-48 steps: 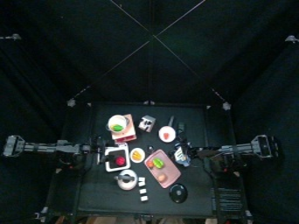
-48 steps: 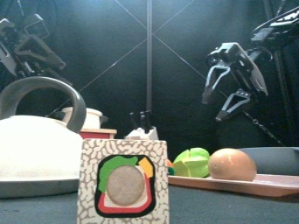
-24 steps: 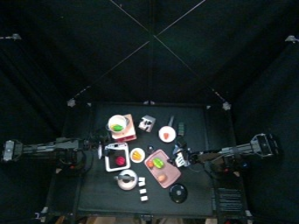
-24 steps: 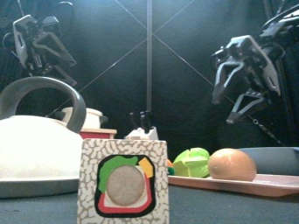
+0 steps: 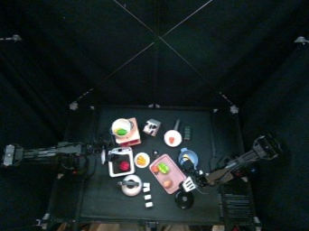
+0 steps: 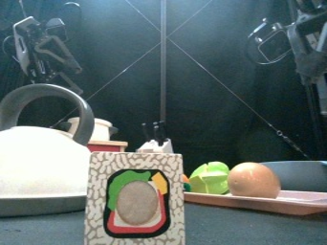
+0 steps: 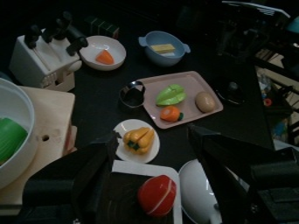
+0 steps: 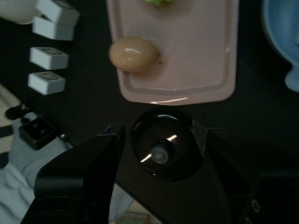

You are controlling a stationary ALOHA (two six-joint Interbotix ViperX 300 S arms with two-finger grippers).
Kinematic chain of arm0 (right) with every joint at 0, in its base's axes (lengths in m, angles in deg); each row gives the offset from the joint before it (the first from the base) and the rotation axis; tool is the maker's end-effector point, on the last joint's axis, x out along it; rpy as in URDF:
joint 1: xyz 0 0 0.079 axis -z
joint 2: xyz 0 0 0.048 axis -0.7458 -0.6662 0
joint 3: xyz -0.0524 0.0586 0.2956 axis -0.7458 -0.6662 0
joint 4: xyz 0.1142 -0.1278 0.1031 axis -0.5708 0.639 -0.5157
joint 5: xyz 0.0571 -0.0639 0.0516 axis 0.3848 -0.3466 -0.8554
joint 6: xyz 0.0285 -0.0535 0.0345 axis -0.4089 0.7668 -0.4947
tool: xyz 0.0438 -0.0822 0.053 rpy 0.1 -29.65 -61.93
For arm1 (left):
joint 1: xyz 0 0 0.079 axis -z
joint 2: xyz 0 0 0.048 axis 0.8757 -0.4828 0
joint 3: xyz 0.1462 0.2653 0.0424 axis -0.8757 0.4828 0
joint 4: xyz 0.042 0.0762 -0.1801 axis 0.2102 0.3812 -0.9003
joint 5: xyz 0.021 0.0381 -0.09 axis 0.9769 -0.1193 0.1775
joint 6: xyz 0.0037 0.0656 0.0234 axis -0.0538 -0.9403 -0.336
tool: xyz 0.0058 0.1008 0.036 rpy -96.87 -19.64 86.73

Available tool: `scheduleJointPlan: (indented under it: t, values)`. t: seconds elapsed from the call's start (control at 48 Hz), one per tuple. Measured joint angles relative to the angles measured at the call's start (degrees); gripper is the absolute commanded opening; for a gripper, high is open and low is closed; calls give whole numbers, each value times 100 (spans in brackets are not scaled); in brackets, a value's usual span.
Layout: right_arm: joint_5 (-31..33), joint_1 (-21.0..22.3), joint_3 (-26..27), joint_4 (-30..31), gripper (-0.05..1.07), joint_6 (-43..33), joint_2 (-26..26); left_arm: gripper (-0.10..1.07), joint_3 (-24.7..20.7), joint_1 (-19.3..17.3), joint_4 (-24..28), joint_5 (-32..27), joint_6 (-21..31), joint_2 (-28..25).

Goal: Grab pot ld

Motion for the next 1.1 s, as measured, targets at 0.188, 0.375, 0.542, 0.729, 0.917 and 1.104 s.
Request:
scheduleJointPlan:
  t: [0.188,0.375,0.542,0.729,0.917,1.104]
  values:
    - [334,-598,352,44,94,-554,-624,97,167,0,0,9,0,0]
    - [492,-853,571,123,94,-606,-1028,97,308,-9,0,79,-26,0]
    - [580,-984,650,132,93,-598,-1371,97,422,88,35,316,-18,0]
    - [633,-1046,677,70,93,-598,-1617,97,483,483,88,563,-26,0]
    - [554,-1116,800,44,93,-580,-1925,97,510,817,114,773,-26,0]
    - [475,-1151,949,26,93,-571,-2188,97,633,861,114,967,-9,9]
